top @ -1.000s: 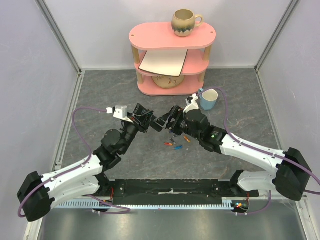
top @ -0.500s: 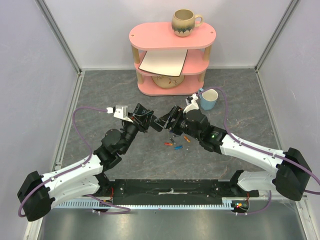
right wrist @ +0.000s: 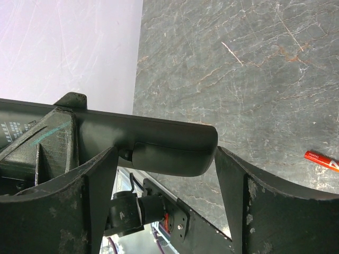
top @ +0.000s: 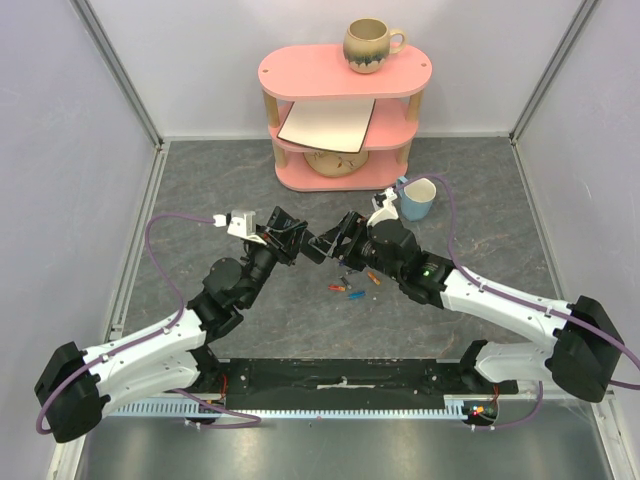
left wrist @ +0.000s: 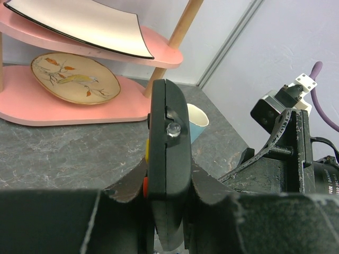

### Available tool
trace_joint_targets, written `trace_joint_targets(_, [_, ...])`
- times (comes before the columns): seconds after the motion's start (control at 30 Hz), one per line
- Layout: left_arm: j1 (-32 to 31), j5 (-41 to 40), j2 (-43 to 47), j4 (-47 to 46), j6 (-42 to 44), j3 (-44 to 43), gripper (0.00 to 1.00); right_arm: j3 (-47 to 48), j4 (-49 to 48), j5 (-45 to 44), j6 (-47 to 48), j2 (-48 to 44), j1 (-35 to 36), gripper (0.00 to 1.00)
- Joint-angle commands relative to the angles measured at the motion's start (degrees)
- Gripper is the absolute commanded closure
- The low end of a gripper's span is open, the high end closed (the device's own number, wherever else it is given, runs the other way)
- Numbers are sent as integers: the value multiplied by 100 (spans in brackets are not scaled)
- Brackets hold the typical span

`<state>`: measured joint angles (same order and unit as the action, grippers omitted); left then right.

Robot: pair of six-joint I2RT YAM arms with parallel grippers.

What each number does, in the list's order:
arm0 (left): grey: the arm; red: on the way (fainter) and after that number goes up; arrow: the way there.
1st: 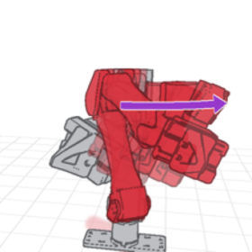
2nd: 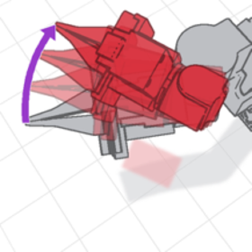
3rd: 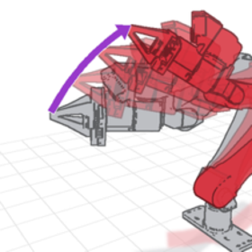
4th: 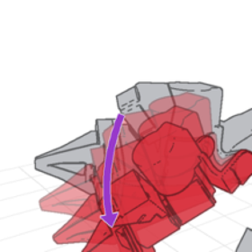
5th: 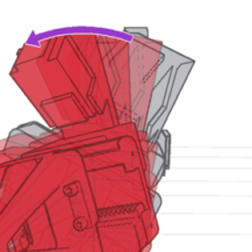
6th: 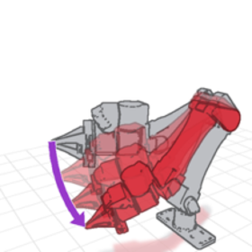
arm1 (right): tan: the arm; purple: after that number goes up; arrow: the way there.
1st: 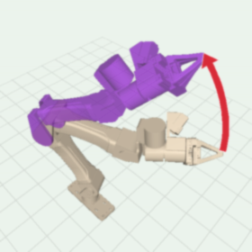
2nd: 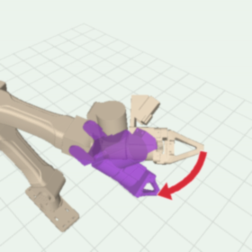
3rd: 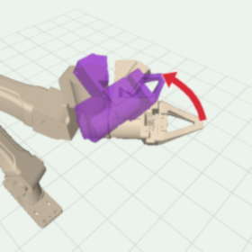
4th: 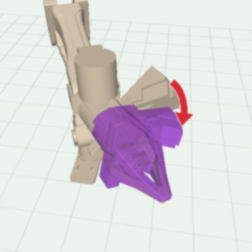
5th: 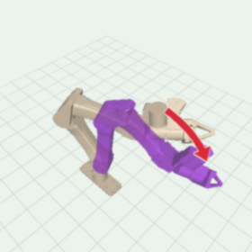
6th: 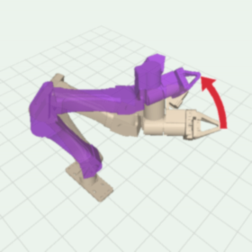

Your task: Load the batteries into the remote control

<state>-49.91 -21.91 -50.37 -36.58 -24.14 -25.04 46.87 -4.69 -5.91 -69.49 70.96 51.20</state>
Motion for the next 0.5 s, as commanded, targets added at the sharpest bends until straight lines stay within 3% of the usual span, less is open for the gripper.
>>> trace_joint_targets(0.0, [-36, 64, 54, -526, 76, -335, 98, -47, 179, -173, -38, -117, 4, 18])
trace_joint_targets(0.47, [-36, 38, 80, -482, 85, -335, 98, -99, 267, -261, -29, -240, -5, 19])
